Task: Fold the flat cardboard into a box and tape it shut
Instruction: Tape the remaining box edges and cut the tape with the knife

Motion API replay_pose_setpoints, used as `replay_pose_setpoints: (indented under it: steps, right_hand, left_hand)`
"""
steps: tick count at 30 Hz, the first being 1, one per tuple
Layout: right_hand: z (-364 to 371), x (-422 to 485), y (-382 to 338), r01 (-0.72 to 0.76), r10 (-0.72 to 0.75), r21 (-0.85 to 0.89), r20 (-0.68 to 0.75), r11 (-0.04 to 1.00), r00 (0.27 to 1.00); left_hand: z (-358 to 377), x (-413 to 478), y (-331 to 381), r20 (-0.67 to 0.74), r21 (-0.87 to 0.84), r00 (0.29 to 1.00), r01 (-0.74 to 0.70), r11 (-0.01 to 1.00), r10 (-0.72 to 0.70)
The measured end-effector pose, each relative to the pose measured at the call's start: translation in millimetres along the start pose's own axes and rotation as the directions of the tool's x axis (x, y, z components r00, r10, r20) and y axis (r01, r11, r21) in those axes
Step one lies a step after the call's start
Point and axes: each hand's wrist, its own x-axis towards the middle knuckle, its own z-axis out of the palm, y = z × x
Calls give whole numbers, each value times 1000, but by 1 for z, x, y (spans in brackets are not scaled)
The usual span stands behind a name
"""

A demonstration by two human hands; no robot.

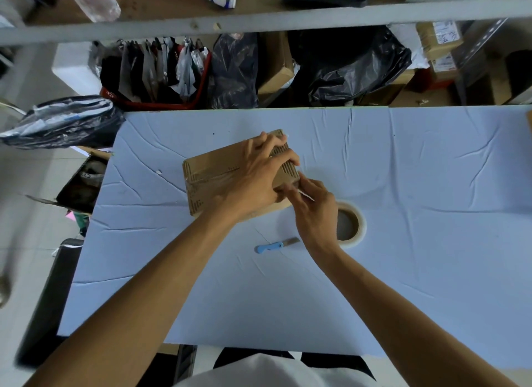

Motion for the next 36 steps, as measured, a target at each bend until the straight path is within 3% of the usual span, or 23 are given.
replay_pose_setpoints:
  steps: [3,7,14,19,28,30,33,36]
  right_hand:
    - [2,2,0,-20,20,16,-13,1000,1000]
    - [5,2,-1,-46,50,74,-54,996,997]
    - [0,5,-3,-18,19,29,-24,999,1000]
    - [1,6,-8,-45,48,121,-24,992,999]
    - [-7,16,-21,-91,90,133,9,987,996]
    - [-9,18,-21,-83,82,130,14,988,997]
    - [-16,30,-23,-71,61,150,70,986,996]
    - [-19,46,-28,-36,31,45,112,998,993]
  left_hand:
    - [-9,-1,-7,81,-44,996,-36,998,39]
    - [-11,-2,-6,121,-107,993,22,994,-9]
    - [-10,-4,-7,107,-142,994,50,989,-35]
    - [-9,-5,-8,98,-139,994,53,989,-40]
    - [-19,-3,-7,144,-169,989,42,985,-17]
    - [-33,-4,-19,176,-203,983,84,976,-48]
    - [-51,-11,-39,273,-106,943,227,968,-192]
    - [-56,-15,-46,345,-123,912,279,952,-222]
